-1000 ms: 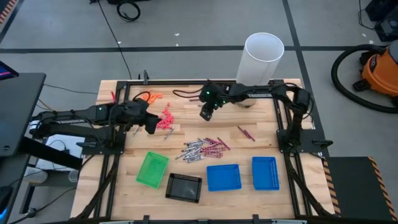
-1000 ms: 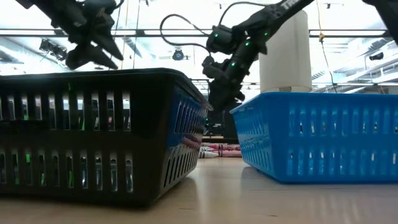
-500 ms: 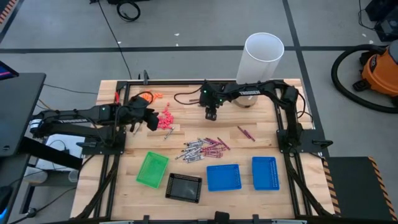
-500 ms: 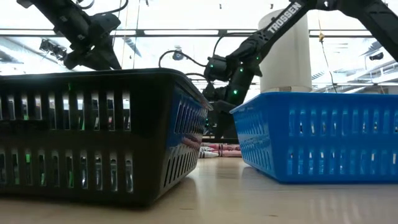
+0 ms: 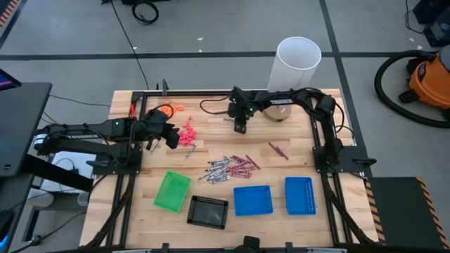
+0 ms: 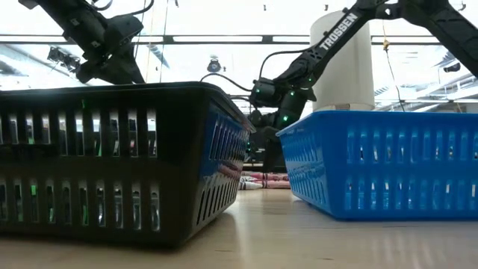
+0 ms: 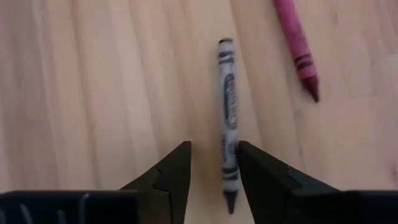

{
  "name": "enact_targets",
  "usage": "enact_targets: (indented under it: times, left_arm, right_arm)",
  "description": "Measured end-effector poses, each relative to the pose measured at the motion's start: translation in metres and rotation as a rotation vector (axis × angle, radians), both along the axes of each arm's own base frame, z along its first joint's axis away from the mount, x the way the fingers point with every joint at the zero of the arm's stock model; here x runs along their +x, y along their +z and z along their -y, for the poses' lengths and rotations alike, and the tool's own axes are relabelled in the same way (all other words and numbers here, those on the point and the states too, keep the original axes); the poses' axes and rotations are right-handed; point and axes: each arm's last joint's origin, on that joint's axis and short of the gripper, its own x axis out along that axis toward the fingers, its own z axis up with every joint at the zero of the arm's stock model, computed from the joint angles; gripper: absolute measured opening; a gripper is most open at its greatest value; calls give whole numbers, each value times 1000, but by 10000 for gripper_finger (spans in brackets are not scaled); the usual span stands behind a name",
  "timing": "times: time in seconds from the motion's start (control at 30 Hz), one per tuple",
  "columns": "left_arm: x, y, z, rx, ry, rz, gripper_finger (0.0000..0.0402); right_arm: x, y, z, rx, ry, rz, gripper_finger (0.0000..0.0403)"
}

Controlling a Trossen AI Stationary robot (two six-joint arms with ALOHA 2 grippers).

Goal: Sort crayons
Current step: Put the black crayons into the left blue basket

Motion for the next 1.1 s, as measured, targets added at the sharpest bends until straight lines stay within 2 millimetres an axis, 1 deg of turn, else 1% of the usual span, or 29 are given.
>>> enact_targets:
  times: [0.17,0.4,0.47,0.63,0.83,0.93,1.1]
  left_arm:
    - [0,0,0,-13,-10,4,155]
    - [0,0,1,-21,-18,4,155]
    - [0,0,1,-21,-17,5,155]
    - [1,0,1,-33,-30,7,155]
    - [0,-1,1,-39,-36,5,155]
    - [1,-1,2,-55,-58,5,155]
    - [2,-2,6,-152,-152,16,155]
  right_arm:
    - [0,-2,0,3,-7,-7,107]
    - [0,-3,-1,11,-4,-18,34]
    - [0,-2,-2,10,-2,-20,20]
    - [3,6,-6,25,5,-42,22]
    - [15,29,-9,21,7,-20,30]
    - [23,41,-18,32,8,-19,30]
    - [38,71,-38,99,-68,-16,30]
